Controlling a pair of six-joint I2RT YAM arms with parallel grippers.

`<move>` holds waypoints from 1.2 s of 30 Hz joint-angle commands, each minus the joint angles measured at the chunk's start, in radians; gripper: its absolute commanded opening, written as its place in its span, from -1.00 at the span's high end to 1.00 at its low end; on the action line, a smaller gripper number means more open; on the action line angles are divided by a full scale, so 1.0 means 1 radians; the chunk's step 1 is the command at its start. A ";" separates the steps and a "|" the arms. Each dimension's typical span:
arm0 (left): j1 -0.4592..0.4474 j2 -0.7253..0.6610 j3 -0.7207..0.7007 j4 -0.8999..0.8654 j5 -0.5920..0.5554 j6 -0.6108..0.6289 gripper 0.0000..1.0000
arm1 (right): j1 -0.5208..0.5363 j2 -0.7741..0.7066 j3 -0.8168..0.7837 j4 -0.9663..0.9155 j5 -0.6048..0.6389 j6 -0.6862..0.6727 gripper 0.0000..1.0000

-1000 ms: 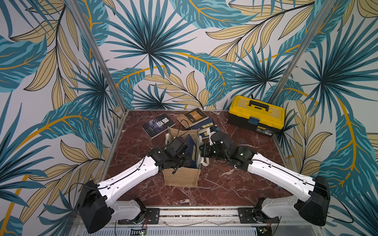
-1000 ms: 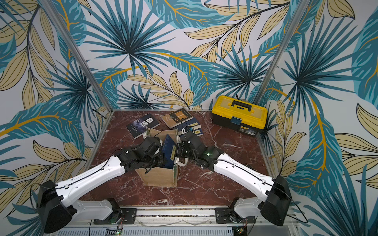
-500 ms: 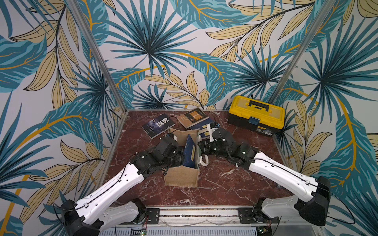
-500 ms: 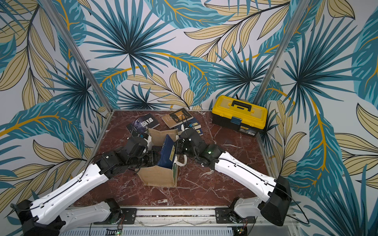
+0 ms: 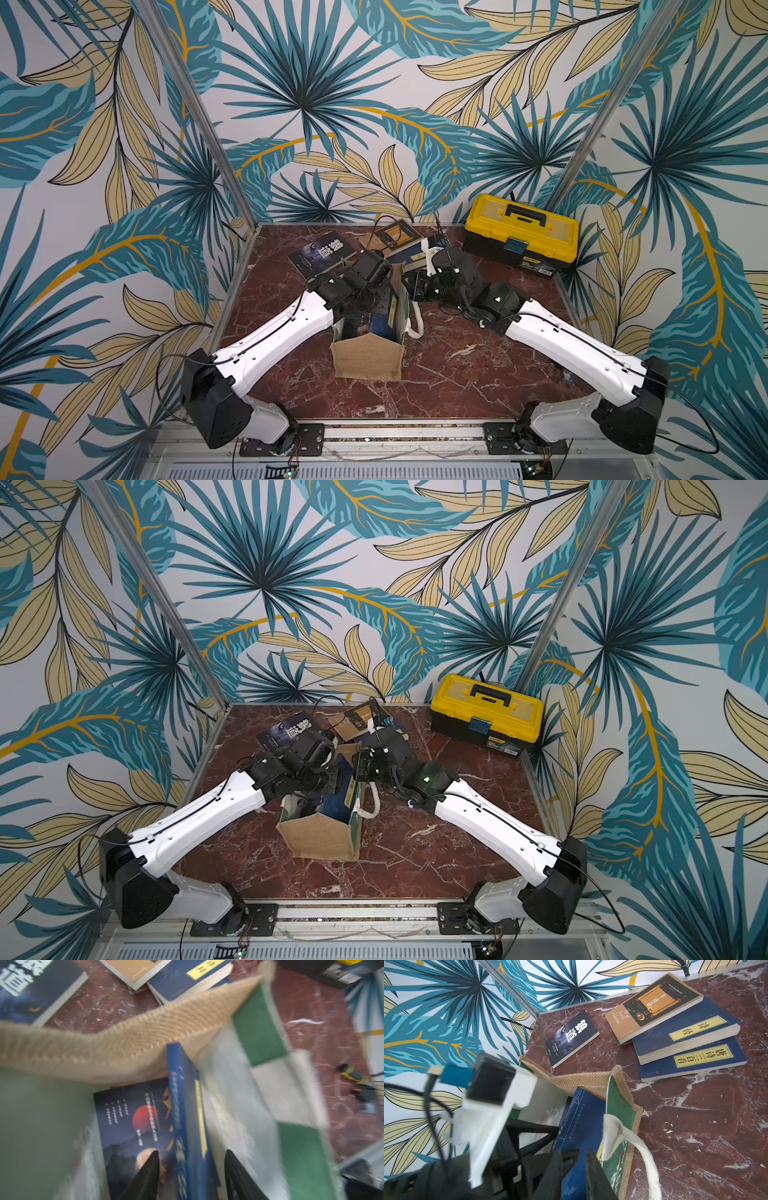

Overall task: Put the books into the canvas bag
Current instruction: Place the book in the canvas bag, then adjust the book at the center of the board.

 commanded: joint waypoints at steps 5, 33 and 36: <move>0.072 -0.055 -0.038 -0.053 -0.106 0.014 -0.04 | -0.003 0.042 0.031 -0.032 -0.023 -0.026 0.55; 0.666 0.158 0.356 -0.052 0.349 0.186 -0.20 | -0.002 0.531 0.591 -0.090 0.013 -0.078 0.35; 0.715 0.292 0.474 -0.052 0.392 0.187 -0.20 | -0.003 0.647 0.735 -0.123 0.050 -0.092 0.33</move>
